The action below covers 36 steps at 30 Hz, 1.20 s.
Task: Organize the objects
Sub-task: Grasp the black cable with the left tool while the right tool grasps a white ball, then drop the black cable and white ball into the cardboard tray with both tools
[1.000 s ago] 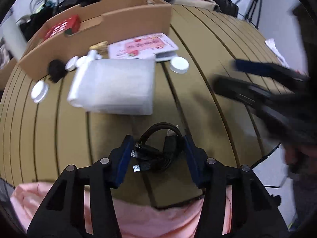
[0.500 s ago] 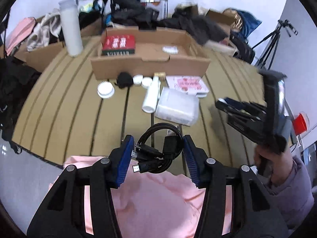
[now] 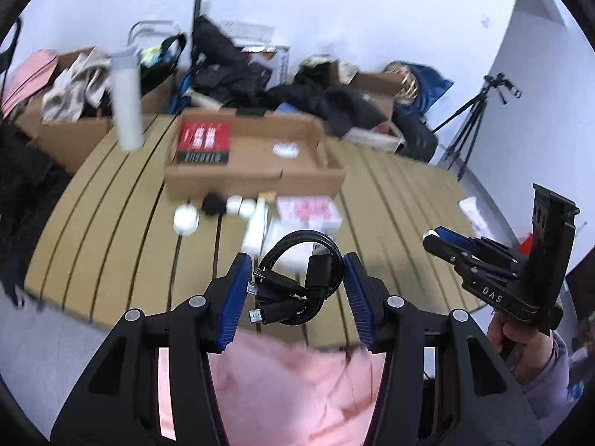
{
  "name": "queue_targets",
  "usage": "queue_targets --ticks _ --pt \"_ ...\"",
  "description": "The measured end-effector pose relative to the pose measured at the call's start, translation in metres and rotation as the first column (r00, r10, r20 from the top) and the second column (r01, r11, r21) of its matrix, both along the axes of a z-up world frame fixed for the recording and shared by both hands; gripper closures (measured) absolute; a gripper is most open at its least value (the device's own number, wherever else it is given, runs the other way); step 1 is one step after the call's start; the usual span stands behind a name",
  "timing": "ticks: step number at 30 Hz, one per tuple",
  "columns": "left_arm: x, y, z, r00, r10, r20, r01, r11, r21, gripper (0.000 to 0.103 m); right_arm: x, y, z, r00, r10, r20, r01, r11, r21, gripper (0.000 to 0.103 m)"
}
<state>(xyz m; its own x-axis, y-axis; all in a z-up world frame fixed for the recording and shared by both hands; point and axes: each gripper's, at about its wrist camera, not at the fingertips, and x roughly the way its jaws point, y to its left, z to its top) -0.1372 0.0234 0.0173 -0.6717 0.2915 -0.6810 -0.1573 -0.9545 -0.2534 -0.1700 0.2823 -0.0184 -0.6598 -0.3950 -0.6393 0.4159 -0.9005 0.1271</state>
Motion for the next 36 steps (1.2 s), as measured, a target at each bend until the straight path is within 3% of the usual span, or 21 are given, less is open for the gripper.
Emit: queue_targets --ticks 5,7,9,13,17,21,22,23,24,26,27,31,32,33,34,36 --pt "-0.105 -0.003 0.033 0.999 -0.045 0.021 0.046 0.998 -0.035 0.056 -0.07 -0.023 0.057 0.993 0.064 -0.097 -0.056 0.995 0.078 0.072" --pt "-0.162 0.002 0.032 0.998 -0.035 0.054 0.039 0.997 -0.063 0.056 -0.114 -0.036 0.073 0.992 0.084 -0.095 -0.075 0.993 0.094 0.072" --pt "-0.212 0.002 0.021 0.995 -0.029 0.098 0.035 0.998 -0.056 0.056 -0.177 -0.051 0.074 0.995 0.093 -0.039 -0.089 0.992 0.084 0.072" --pt "-0.323 -0.005 -0.043 0.975 0.034 0.221 -0.023 0.998 -0.051 0.056 -0.286 -0.084 0.025 0.991 0.059 0.123 -0.073 0.991 0.116 0.072" --pt "-0.38 -0.02 -0.105 0.944 0.095 0.315 -0.089 0.996 -0.033 0.056 -0.373 -0.11 -0.055 0.968 -0.05 0.245 -0.017 0.964 0.264 0.072" --pt "-0.405 -0.016 -0.142 0.93 0.101 0.354 -0.065 0.991 -0.113 0.053 -0.403 -0.117 -0.099 0.957 -0.117 0.264 0.006 0.922 0.387 0.068" --pt "-0.405 -0.016 -0.143 0.936 0.096 0.338 -0.064 0.992 -0.105 0.044 -0.401 -0.12 -0.1 0.968 -0.102 0.231 0.003 0.919 0.395 0.06" --pt "-0.402 -0.016 -0.141 0.946 0.1 0.309 -0.072 0.992 -0.1 0.031 -0.399 -0.123 -0.1 0.97 -0.091 0.224 -0.007 0.915 0.403 0.046" --pt "-0.397 -0.016 -0.139 0.955 0.107 0.278 -0.081 0.991 -0.102 0.026 -0.396 -0.125 -0.098 0.974 -0.068 0.216 -0.024 0.918 0.396 0.034" --pt "-0.389 -0.015 -0.135 0.965 0.103 0.241 -0.073 0.989 -0.13 0.023 -0.392 -0.127 -0.09 0.987 -0.062 0.147 -0.006 0.906 0.424 0.022" --pt "-0.386 -0.016 -0.133 0.966 0.095 0.241 -0.065 0.989 -0.132 0.023 -0.392 -0.127 -0.087 0.988 -0.064 0.144 -0.002 0.907 0.421 0.022" --pt "-0.355 -0.025 -0.087 0.979 0.059 0.193 -0.031 0.989 -0.147 0.023 -0.378 -0.12 -0.051 0.986 -0.057 0.158 0.002 0.944 0.331 0.022" --pt "-0.346 -0.027 -0.073 0.983 0.059 0.172 -0.03 0.986 -0.166 0.018 -0.371 -0.117 -0.038 0.988 -0.041 0.151 -0.01 0.947 0.322 0.022" --pt "-0.335 -0.031 -0.056 0.986 0.062 0.155 -0.031 0.98 -0.196 0.014 -0.361 -0.113 -0.023 0.99 -0.022 0.137 -0.022 0.95 0.313 0.022" --pt "-0.323 -0.037 -0.039 0.986 0.078 0.146 -0.041 0.97 -0.24 0.002 -0.351 -0.108 -0.006 0.993 -0.004 0.117 -0.033 0.951 0.308 0.022" --pt "-0.303 -0.046 -0.018 0.985 0.125 0.121 -0.078 0.94 -0.333 0.0 -0.325 -0.091 0.03 0.998 0.009 0.064 -0.028 0.951 0.309 0.022"
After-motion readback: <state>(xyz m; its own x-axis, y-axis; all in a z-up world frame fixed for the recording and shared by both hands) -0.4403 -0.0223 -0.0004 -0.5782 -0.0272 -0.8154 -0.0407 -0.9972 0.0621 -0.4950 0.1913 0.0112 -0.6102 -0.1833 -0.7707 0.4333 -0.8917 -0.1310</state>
